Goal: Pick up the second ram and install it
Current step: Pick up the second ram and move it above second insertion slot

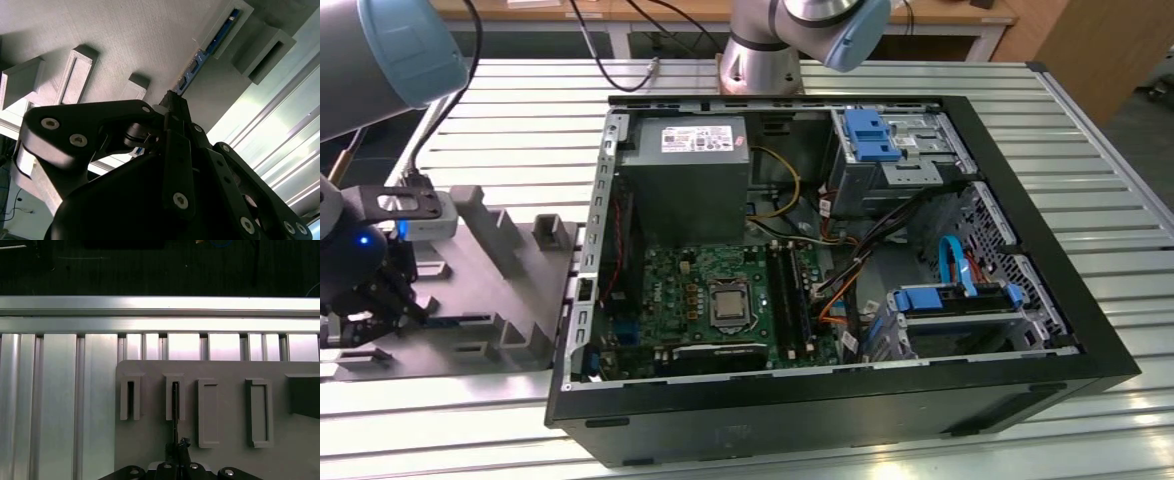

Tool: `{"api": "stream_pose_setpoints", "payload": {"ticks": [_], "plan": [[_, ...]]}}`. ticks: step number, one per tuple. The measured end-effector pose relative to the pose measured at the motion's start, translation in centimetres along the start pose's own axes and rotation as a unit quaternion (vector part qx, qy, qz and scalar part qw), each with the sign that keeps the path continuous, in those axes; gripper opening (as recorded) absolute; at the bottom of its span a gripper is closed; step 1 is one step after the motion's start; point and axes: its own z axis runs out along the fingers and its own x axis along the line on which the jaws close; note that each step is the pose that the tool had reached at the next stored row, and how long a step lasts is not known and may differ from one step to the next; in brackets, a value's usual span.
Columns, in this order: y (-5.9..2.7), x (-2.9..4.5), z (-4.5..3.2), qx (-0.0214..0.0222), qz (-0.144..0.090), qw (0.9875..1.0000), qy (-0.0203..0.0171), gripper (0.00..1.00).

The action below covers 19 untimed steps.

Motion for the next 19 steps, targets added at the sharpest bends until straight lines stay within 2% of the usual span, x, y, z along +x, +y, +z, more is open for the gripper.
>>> {"api": "stream_pose_setpoints", "payload": {"ticks": [4, 9, 19], "plan": [[0.00, -0.02, -0.04, 0.0000, 0.000, 1.0000, 0.0000, 0.11], [0.02, -0.04, -0.48, 0.0001, 0.000, 1.0000, -0.0001, 0.11], [0.03, -0.04, -0.59, 0.0000, 0.000, 1.0000, 0.0000, 0.11]]}}
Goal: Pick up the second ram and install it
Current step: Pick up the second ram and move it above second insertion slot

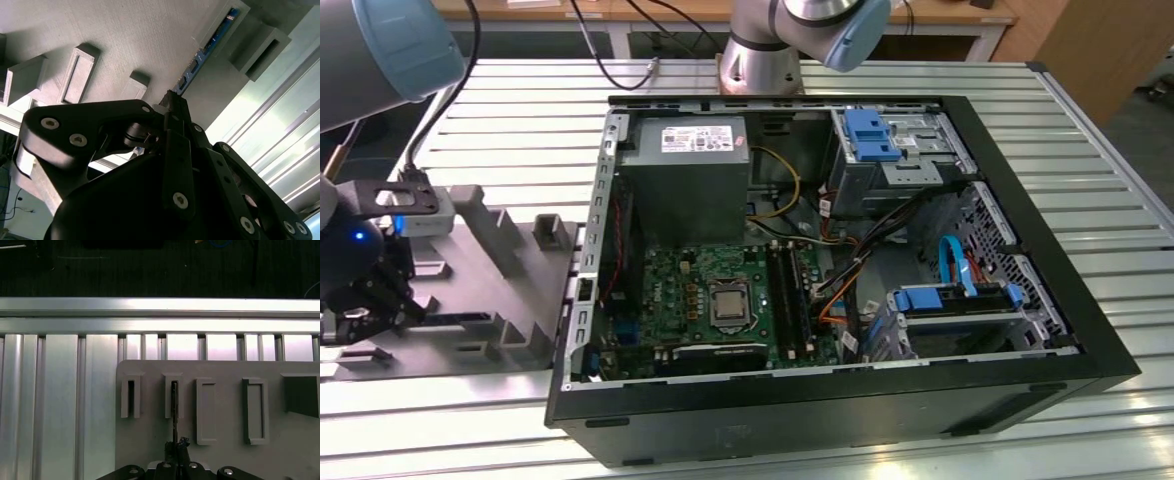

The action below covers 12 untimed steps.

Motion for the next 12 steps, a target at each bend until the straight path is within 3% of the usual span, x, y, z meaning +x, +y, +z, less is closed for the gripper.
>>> {"api": "stream_pose_setpoints", "payload": {"ticks": [5, 12], "plan": [[0.00, 0.00, -0.03, 0.0000, 0.000, 1.0000, 0.0000, 0.11], [0.04, -0.04, -0.81, 0.0000, 0.000, 1.0000, 0.0000, 0.11]]}}
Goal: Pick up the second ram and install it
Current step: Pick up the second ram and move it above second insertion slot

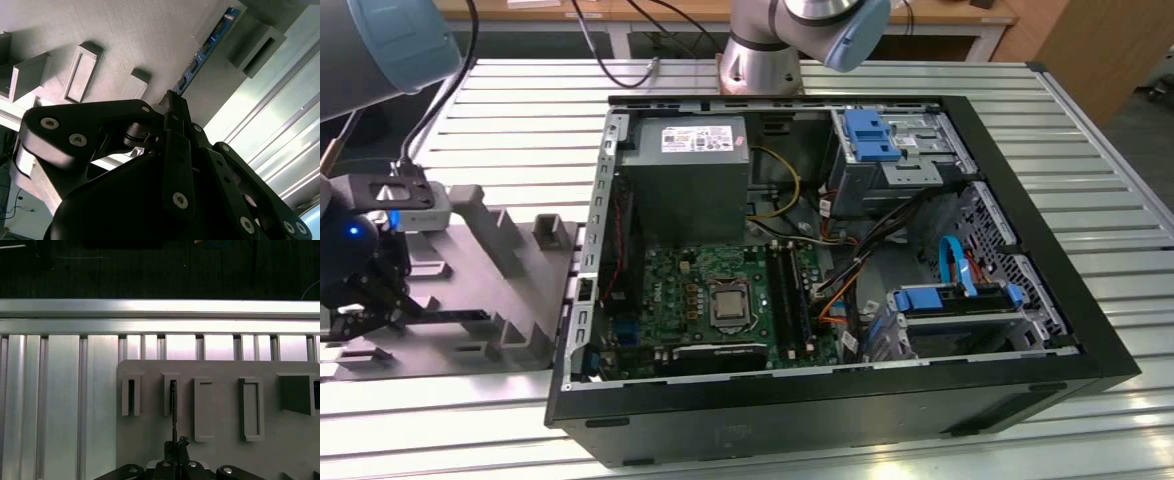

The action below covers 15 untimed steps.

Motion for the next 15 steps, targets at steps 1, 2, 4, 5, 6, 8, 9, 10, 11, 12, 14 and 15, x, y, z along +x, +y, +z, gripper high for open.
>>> {"api": "stream_pose_setpoints", "payload": {"ticks": [1, 2, 4, 5, 6, 8, 9, 10, 11, 12, 14, 15], "plan": [[0.01, -0.01, -0.16, 0.0000, 0.000, 1.0000, 0.0000, 0.11], [0.01, -0.02, -0.33, 0.0000, 0.000, 1.0000, 0.0000, 0.11], [0.03, -0.03, -0.68, 0.0000, 0.000, 1.0000, 0.0000, 0.11], [0.04, -0.04, -0.87, 0.0000, 0.000, 1.0000, 0.0000, 0.11], [0.04, -0.05, -1.04, 0.0000, 0.000, 1.0000, 0.0000, 0.11], [0.06, -0.07, -1.40, 0.0000, 0.000, 1.0000, 0.0000, 0.11], [0.06, -0.09, -1.58, 0.0000, 0.000, 1.0000, 0.0000, 0.11], [0.07, -0.11, -1.75, 0.0000, 0.000, 1.0000, 0.0000, 0.11], [0.08, -0.13, -1.94, 0.0000, 0.000, 1.0000, 0.0001, 0.11], [0.09, -0.16, -2.14, 0.0000, 0.000, 1.0000, 0.0002, 0.11], [0.11, -0.20, -2.56, 0.0000, 0.000, 1.0000, 0.0002, 0.11], [0.12, -0.22, -2.77, 0.0000, 0.000, 1.0000, 0.0003, 0.11]]}}
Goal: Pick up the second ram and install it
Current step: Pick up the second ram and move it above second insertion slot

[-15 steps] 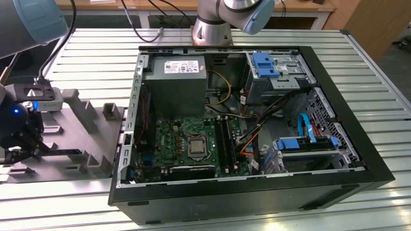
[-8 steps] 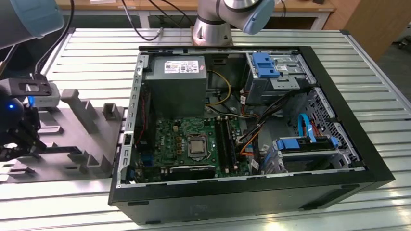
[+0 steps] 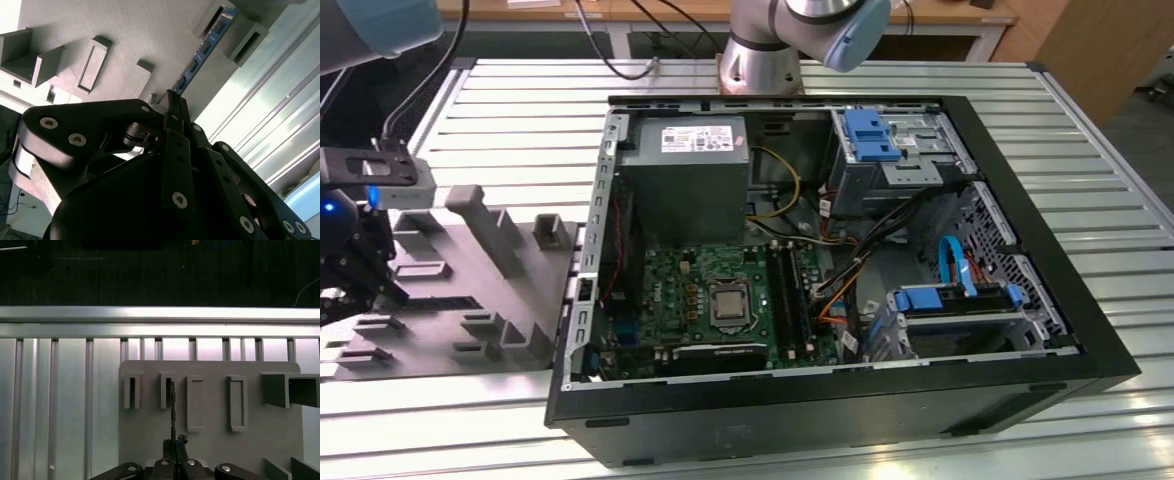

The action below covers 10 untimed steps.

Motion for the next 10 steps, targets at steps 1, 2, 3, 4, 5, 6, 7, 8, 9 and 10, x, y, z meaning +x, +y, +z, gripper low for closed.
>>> {"api": "stream_pose_setpoints", "payload": {"ticks": [1, 2, 3, 4, 5, 6, 7, 8, 9, 10], "plan": [[0.01, -0.02, -0.19, 0.0000, 0.000, 1.0000, 0.0000, 0.11], [0.02, -0.04, -0.37, 0.0000, 0.000, 1.0000, 0.0000, 0.11], [0.03, -0.05, -0.53, 0.0001, 0.000, 1.0000, 0.0000, 0.11], [0.03, -0.06, -0.66, 0.0000, 0.000, 1.0000, 0.0000, 0.11], [0.03, -0.07, -0.68, 0.0001, 0.000, 1.0000, 0.0000, 0.11], [0.03, -0.07, -0.68, 0.0001, 0.000, 1.0000, -0.0001, 0.11], [0.03, -0.07, -0.68, 0.0002, 0.000, 1.0000, -0.0001, 0.11], [0.03, -0.07, -0.70, 0.0001, 0.000, 1.0000, -0.0001, 0.11], [0.04, -0.07, -0.71, 0.0000, 0.000, 1.0000, 0.0000, 0.11], [0.04, -0.07, -0.72, 0.0000, 0.000, 1.0000, 0.0000, 0.11]]}}
